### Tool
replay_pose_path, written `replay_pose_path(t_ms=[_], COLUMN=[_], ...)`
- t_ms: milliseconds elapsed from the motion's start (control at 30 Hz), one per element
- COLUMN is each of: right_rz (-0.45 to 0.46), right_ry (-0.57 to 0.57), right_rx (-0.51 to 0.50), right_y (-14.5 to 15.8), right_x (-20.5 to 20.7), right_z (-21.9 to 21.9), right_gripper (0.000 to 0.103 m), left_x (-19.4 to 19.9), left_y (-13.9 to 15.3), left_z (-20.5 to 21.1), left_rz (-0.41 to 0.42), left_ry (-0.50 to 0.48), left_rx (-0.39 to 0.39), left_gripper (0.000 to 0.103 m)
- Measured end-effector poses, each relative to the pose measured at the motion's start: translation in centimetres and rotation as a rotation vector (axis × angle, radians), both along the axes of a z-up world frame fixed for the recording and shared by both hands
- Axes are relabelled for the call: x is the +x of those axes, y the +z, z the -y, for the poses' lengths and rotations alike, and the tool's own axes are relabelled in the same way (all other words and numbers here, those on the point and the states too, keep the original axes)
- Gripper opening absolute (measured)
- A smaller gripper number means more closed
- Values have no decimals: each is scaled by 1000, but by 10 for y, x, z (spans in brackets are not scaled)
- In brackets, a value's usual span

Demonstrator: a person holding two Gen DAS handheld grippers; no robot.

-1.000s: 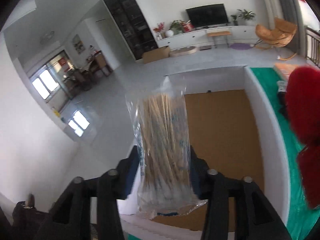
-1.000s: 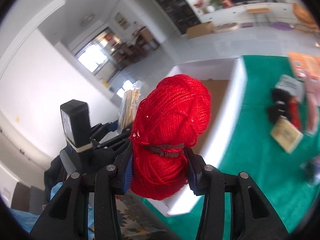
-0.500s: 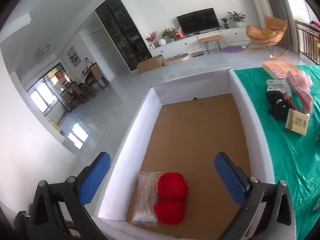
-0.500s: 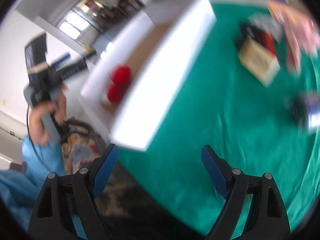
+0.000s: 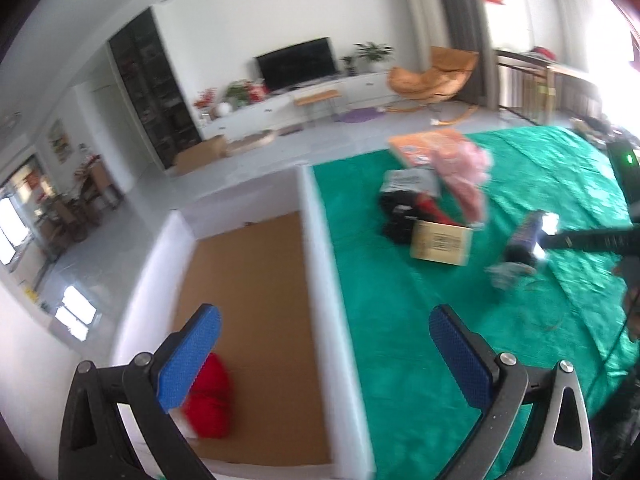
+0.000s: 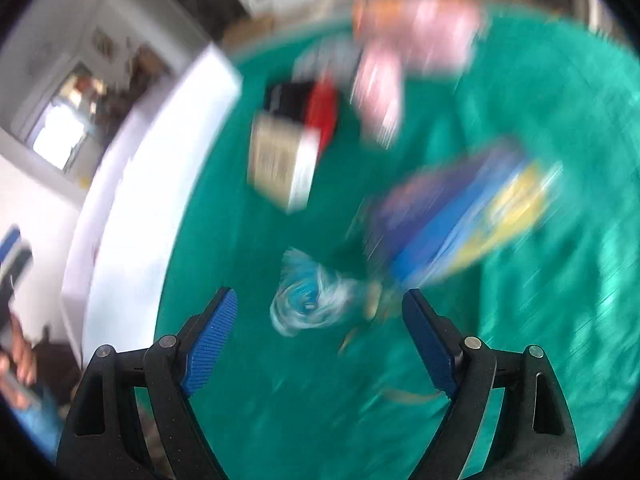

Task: Organize soft objects
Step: 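Move the left gripper toward the teal patterned pouch while the right gripper returns to the table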

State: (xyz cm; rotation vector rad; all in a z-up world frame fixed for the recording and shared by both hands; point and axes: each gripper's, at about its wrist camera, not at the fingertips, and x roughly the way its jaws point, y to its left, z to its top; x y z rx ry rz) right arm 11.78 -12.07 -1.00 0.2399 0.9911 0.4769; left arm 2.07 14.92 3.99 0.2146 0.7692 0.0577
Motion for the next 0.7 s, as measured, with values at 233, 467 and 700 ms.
replay_pose_path(t_ms=[233, 467, 700], right_rz=[78, 59, 59], right_ry=[-215, -314, -354], right_rx=[-261, -480, -478], right_y=[-22, -68, -82], right_x=[-44, -43, -30], right_z=[55, 57, 50], right_gripper=[86, 86, 86], left_x=[21, 59, 104], left_y=[-88, -161, -177], left_z=[91, 100, 106], left_rz=[-227, -321, -282], left_ry=[-189, -166, -117], left_rx=[-179, -227, -191], left_gripper=[103, 103, 103])
